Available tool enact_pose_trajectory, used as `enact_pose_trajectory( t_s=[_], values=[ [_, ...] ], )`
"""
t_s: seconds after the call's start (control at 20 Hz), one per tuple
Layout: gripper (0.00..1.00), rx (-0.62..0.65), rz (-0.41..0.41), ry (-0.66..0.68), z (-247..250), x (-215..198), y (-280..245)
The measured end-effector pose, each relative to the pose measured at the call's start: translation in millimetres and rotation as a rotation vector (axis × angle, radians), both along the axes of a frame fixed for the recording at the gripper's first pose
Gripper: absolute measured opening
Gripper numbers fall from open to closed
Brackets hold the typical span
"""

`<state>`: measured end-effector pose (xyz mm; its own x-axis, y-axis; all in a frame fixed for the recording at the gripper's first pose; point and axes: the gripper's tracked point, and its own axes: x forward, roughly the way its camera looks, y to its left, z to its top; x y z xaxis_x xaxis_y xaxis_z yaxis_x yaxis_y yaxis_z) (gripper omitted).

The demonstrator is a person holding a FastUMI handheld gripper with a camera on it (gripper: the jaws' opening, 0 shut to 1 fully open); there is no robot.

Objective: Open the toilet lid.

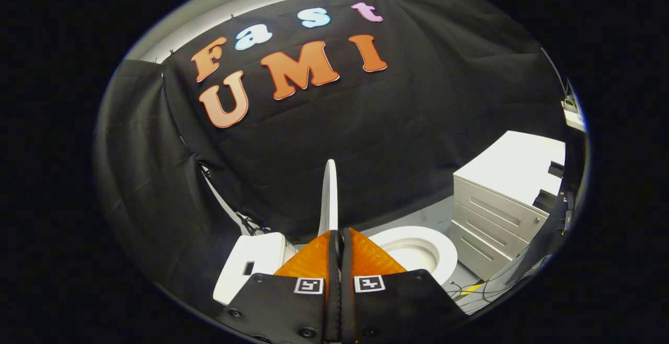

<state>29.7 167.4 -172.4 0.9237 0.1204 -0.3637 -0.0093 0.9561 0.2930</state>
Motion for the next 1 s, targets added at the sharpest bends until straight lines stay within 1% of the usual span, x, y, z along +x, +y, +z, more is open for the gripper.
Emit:
enact_pose_trajectory(
  t_s=[0.45, 1.0],
  values=[
    [0.08, -0.033, 0.120, -0.041, 22.4, -12.2, 76.0],
    [0.08, -0.098, 0.246, -0.070, 29.7, -31.4, 167.2]
  ],
)
